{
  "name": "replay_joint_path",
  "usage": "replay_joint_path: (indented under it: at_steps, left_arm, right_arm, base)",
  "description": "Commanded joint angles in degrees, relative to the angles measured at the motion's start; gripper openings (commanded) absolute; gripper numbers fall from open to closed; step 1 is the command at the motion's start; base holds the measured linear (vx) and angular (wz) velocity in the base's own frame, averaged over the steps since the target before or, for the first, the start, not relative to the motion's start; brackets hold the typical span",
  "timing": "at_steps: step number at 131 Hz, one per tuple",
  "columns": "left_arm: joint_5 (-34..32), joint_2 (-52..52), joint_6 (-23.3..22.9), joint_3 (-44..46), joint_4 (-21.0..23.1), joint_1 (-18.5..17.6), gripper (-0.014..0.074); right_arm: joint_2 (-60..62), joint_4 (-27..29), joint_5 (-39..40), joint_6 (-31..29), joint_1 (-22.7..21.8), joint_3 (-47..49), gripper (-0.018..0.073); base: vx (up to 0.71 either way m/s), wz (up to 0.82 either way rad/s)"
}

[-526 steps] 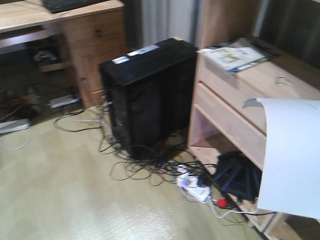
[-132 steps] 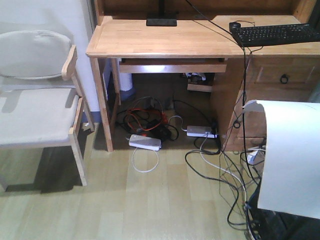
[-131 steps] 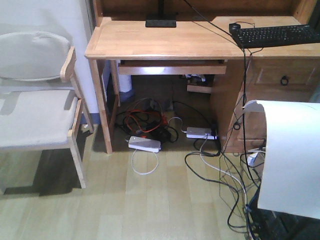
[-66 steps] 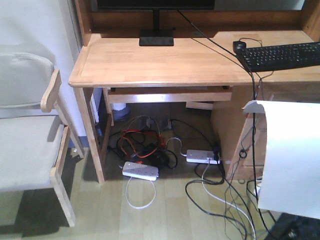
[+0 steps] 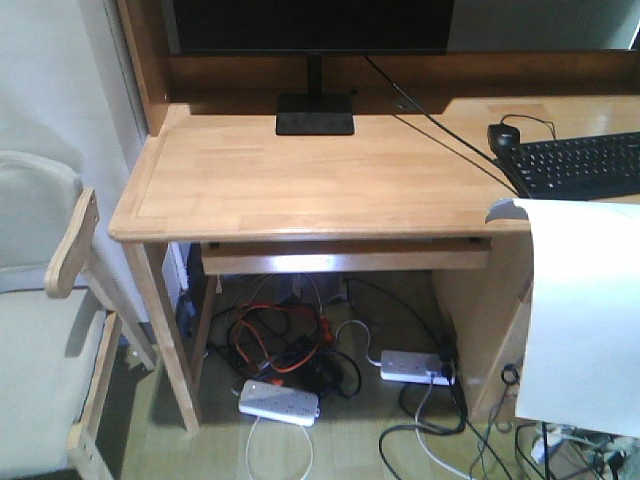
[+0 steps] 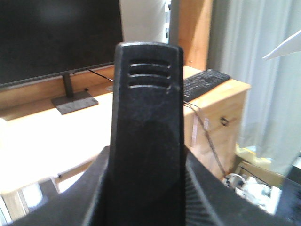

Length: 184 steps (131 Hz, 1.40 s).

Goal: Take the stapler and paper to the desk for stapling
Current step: 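Drive the base to the wooden desk with the black monitor, then stop at the desk edge holding stapler and paper above it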

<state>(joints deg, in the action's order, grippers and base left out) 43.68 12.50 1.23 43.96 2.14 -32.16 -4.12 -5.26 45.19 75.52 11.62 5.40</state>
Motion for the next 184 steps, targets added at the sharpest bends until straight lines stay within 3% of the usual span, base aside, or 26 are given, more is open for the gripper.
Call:
replay_joint_path:
  at_steps: [1,184]
  left_arm:
    - [-6.76,0.7,-0.05,1.7,0.46,-0.19,-0.0006]
    - [-6.76,0.7,-0.05,1.7,0.46,-0.19,-0.0006]
  right_arm:
    - [-0.75,-0.46,2.75,-0.61,-0.32,1.41,-0.0007]
    - [-0.75,-0.46,2.75,-0.61,-0.32,1.41,-0.0007]
  base:
    - [0.4,0.0]
    - [0.29,0.03]
